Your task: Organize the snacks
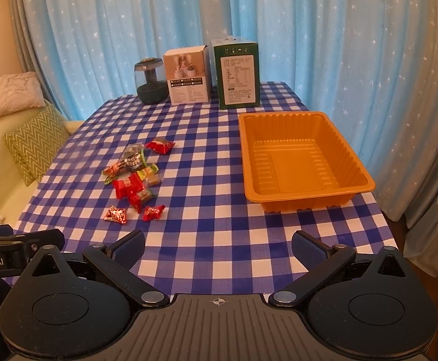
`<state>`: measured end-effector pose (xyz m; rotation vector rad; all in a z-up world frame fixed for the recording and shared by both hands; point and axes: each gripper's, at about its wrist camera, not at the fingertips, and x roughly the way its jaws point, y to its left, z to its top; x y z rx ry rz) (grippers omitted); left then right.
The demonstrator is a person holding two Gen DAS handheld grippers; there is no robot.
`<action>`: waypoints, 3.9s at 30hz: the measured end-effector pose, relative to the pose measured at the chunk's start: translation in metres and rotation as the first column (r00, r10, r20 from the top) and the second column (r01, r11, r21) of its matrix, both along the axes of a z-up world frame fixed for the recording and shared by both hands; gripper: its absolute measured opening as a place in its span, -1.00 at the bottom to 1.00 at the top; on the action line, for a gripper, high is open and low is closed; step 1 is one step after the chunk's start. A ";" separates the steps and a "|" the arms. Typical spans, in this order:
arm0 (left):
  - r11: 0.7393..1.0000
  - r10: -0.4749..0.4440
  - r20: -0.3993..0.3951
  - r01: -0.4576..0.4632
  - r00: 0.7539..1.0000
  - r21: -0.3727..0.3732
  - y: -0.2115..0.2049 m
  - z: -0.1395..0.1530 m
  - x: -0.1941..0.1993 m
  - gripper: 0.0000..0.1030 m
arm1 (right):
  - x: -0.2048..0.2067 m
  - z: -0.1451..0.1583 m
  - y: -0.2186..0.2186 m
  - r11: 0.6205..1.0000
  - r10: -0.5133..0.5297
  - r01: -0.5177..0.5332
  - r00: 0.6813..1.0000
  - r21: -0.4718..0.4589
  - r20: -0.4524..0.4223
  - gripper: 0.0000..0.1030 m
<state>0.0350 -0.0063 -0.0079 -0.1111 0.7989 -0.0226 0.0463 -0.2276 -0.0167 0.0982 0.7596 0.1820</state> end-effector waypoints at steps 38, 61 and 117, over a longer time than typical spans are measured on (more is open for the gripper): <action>1.000 0.001 -0.035 -0.001 0.999 0.006 0.039 -0.031 0.046 0.87 | 0.028 -0.029 0.017 0.996 0.087 -0.087 0.996 0.003 0.002 0.99; 0.829 -0.397 -0.124 0.413 0.909 0.376 0.030 -0.138 0.143 0.40 | 0.104 -0.106 0.050 0.982 0.186 -0.185 0.977 0.024 -0.105 0.62; 0.988 -0.154 -0.074 0.152 0.985 -0.025 0.048 -0.099 0.113 -0.65 | 0.132 -0.119 0.096 0.897 0.418 -0.423 0.906 -0.128 -0.065 -0.62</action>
